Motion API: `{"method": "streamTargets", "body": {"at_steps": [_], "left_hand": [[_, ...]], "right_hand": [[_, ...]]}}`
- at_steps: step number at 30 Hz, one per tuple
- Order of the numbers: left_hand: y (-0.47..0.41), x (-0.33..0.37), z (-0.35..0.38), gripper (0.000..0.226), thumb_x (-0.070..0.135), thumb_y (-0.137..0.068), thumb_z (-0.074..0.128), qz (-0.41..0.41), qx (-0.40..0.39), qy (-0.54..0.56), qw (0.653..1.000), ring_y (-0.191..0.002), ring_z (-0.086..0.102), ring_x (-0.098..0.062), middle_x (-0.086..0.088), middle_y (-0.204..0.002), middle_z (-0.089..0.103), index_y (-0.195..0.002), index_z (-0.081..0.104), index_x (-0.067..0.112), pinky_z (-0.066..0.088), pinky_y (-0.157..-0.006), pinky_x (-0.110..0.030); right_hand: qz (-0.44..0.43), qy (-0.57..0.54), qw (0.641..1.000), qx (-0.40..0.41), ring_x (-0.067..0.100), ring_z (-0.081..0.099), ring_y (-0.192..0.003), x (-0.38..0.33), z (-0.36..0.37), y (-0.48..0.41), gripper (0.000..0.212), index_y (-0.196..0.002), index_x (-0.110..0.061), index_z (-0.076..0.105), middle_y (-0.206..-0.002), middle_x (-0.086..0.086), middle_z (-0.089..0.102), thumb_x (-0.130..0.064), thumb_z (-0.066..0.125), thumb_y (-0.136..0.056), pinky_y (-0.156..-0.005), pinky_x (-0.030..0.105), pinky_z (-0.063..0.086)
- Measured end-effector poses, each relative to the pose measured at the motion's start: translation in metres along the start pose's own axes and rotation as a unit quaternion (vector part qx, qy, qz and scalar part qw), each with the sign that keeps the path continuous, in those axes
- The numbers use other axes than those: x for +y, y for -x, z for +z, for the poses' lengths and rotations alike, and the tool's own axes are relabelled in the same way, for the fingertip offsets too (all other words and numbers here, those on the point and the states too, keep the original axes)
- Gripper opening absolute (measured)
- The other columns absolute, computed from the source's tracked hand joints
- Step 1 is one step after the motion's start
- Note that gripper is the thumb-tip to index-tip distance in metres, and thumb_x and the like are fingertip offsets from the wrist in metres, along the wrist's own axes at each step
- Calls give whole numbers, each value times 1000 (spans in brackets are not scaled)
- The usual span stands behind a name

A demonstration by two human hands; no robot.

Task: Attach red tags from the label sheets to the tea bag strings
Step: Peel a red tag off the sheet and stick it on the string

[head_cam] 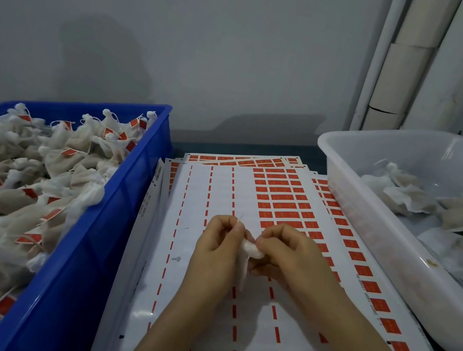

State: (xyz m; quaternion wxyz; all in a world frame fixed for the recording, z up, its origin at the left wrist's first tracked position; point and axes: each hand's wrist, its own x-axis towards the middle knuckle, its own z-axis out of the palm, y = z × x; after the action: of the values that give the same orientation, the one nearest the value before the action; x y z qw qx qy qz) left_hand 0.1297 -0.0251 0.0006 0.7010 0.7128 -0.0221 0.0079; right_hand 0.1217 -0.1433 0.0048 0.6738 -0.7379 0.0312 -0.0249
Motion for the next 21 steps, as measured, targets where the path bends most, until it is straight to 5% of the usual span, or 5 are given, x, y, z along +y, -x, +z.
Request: {"method": "streamTargets", "body": {"at_steps": [4, 10, 16, 19, 21], "left_hand": [[-1, 3, -4, 15, 31, -94, 51, -35, -24, 31, 999, -90, 64, -13, 5, -94, 68, -94, 64, 24, 50, -68, -14], [3, 7, -5, 16, 26, -88, 54, -101, -118, 75, 985, -85, 67, -18, 2, -87, 73, -94, 69, 23, 54, -74, -29], [5, 10, 0, 33, 22, -96, 45, -142, -141, 76, 977, -109, 61, -30, -24, -120, 60, -116, 58, -1, 50, -91, -32], [3, 14, 4, 56, 64, -71, 40, -155, -136, 111, 972, -106, 64, -20, -1, -107, 69, -104, 55, 20, 51, -88, -32], [4, 9, 1, 58, 66, -57, 52, -83, -115, 70, 987, -92, 67, -4, 20, -96, 70, -100, 61, 29, 54, -76, -20]], "right_hand": [[-19, -8, 1000, -13, 12, 68, -65, -1, -1, 2, 8, -95, -26, 62, -84, -5, 67, -25, 56, -89, -57, 19, 53], [-28, -4, 999, -19, 8, 64, -87, -3, -7, 3, 13, -92, -39, 65, -94, -22, 65, -30, 58, -85, -69, 18, 55], [3, -82, 997, 8, 19, 66, -86, -7, -7, 7, 10, -71, -34, 71, -82, -10, 71, -39, 63, -69, -77, 27, 55], [37, -95, 995, 23, 32, 62, -81, -5, -8, 5, 13, -79, -23, 72, -82, 6, 70, -32, 62, -81, -84, 36, 55], [54, -94, 994, 14, 34, 61, -81, -5, -8, 5, 15, -85, -21, 70, -84, 9, 69, -28, 57, -87, -85, 37, 54]]}}
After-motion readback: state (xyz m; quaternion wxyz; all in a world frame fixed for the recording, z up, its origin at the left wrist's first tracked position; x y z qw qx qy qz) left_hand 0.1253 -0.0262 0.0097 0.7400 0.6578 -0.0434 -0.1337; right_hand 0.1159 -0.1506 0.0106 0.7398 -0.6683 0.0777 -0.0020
